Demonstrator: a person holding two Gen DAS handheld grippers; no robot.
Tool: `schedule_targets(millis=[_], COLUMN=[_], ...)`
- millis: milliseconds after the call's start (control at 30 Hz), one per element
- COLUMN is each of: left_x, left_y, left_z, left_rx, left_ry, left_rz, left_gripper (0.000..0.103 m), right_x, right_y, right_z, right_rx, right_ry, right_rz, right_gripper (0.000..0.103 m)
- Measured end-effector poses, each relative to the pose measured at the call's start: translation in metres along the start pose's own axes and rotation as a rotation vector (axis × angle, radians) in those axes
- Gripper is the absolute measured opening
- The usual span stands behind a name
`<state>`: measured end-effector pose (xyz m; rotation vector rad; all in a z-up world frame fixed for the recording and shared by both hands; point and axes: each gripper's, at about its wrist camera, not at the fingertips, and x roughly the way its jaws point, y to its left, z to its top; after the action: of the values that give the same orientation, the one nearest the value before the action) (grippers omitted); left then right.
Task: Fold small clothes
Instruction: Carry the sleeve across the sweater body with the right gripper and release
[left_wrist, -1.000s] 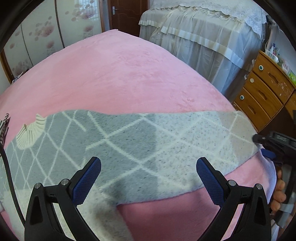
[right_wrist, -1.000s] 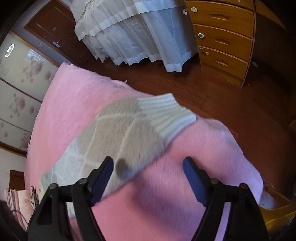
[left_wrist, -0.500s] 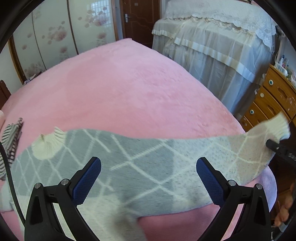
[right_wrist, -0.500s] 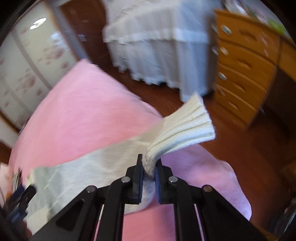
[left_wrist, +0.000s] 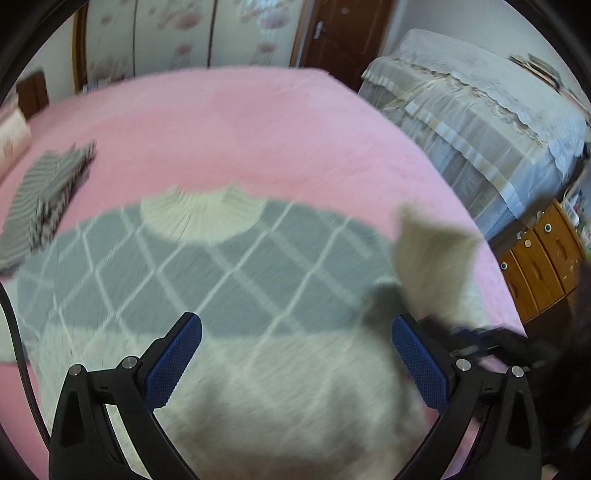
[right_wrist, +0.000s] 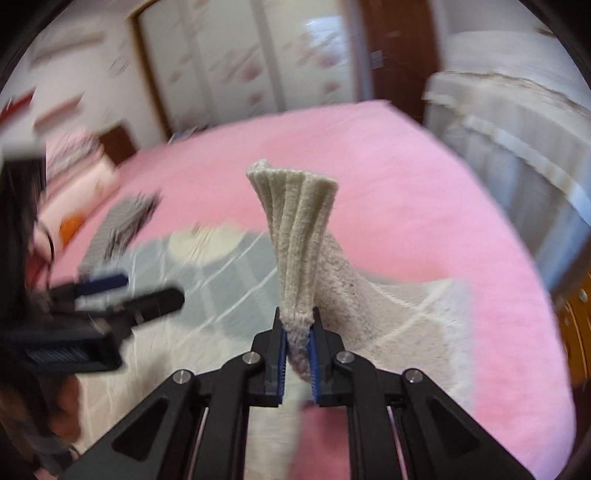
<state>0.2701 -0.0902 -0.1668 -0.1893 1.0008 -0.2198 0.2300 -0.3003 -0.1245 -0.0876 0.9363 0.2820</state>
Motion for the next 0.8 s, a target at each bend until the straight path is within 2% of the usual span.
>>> schedule_targets(millis=[67, 133, 200, 267, 300, 433, 533, 600, 633, 700, 800], left_x=[0.009, 0.017, 0.024, 0.028, 0.029, 0.033, 0.039, 0.046, 0.051, 0.061, 0.072], left_y=[0.024, 0.04, 0.056, 0.063, 0.065, 0.059, 0.051, 0.045, 0.043, 0.041, 0.041], left_z=[-0.013, -0.026, -0.036, -0.045, -0.049, -0.05, -0.049, -0.049, -0.048, -0.045, -0.042], left_rx=[-0.027, -0.05, -0.08, -0.095, -0.102, -0.117, -0.14, -0.174, -0.191, -0.231, -0.3], left_ry=[0.043, 0.077, 0.112, 0.127, 0.133, 0.148, 0.167, 0.186, 0.196, 0.217, 0.225], left_rz=[-0.012, -0.017, -0.049, -0.095, -0.13, -0.25, -0.333, -0.371, -0.374, -0.368, -0.354], left_gripper=[0.101, 0.098, 0.098, 0.098, 0.098, 0.098, 0.098, 0.093, 0.09, 0.078, 0.072], right_x=[0.03, 0.048, 0.05, 0.039, 0.034, 0.011, -0.007, -0.014, -0.021, -0.028, -0.034], right_y=[0.024, 0.044, 0.052, 0.051, 0.053, 0.057, 0.051, 0.053, 0.048, 0.04, 0.029], right_z=[-0.017, -0.034, -0.04, -0.043, -0.043, -0.055, -0.066, -0.07, -0.075, -0.082, -0.091], right_rx=[-0.049, -0.086, -0.092, -0.075, -0.065, -0.08, -0.032, 0.0, 0.024, 0.06, 0.107], right_ry=[0.072, 0.135, 0.143, 0.123, 0.115, 0.096, 0.089, 0.076, 0.068, 0.06, 0.062], right_rz=[0.01, 0.005, 0.006, 0.059, 0.084, 0.066, 0.067, 0.059, 0.05, 0.034, 0.026], right_gripper=[0.01, 0.017, 0.025, 0.039, 0.04, 0.041, 0.041, 0.041, 0.041, 0.041, 0.041])
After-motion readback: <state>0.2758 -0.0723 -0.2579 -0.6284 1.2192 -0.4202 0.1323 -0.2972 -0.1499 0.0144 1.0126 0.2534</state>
